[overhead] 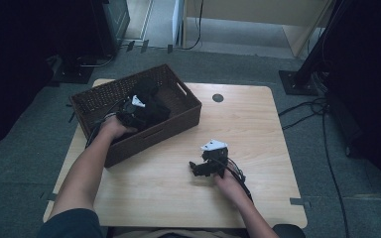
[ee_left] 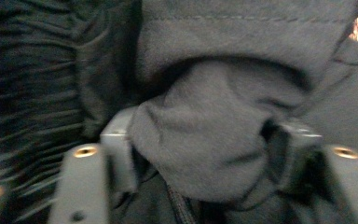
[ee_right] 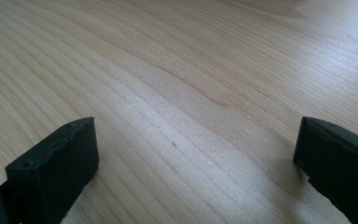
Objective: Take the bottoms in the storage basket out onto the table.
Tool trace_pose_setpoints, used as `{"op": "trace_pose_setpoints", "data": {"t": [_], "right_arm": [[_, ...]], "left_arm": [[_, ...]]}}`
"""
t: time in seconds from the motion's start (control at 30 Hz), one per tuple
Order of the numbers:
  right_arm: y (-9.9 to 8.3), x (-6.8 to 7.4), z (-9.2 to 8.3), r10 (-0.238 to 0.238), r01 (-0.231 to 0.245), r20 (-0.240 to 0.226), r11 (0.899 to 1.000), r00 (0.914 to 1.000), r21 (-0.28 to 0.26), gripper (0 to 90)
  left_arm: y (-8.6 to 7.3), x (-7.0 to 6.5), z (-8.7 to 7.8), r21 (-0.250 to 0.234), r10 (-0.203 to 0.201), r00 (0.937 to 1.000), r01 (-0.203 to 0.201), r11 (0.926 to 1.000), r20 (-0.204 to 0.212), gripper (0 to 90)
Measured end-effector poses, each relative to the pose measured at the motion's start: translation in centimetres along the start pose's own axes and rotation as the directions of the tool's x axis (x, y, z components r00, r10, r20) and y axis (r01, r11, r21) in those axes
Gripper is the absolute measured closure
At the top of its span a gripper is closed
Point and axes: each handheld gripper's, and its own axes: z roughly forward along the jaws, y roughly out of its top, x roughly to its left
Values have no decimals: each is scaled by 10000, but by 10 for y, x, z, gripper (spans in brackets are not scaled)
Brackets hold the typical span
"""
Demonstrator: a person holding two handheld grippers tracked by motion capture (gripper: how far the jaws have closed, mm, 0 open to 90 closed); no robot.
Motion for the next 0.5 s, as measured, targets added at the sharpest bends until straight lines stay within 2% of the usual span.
{"op": "trace_pose_setpoints", "data": {"t": [0.1, 0.17, 0.23, 0.33, 0.43, 0.5], "right_arm": [[0, 0, 0, -3, 3, 10, 10000, 10000, -4, 0], [0, 0, 0, 3, -3, 8, 10000, 10000, -2, 0], [0, 0, 0, 3, -3, 2, 10000, 10000, -1, 0], [0, 0, 0, 1, -1, 1, 10000, 10000, 0, 0], [0, 0, 0, -14, 14, 9, 10000, 10000, -7, 0], [0, 0, 0, -21, 21, 6, 10000, 10000, -10, 0]], "left_arm": [[1, 3, -2, 40, -183, 9997, 183, 9998, 137, 575], [3, 7, -3, 126, -460, 9984, 456, 9989, 333, 624], [3, 11, -3, 174, -677, 9955, 667, 9976, 670, 643], [9, 18, -6, 545, -928, 9898, 874, 9947, 1078, 675], [19, 17, -13, 751, -683, 9916, 602, 9954, 1098, 702], [25, 18, -22, 632, -597, 9921, 530, 9966, 1103, 707]]}}
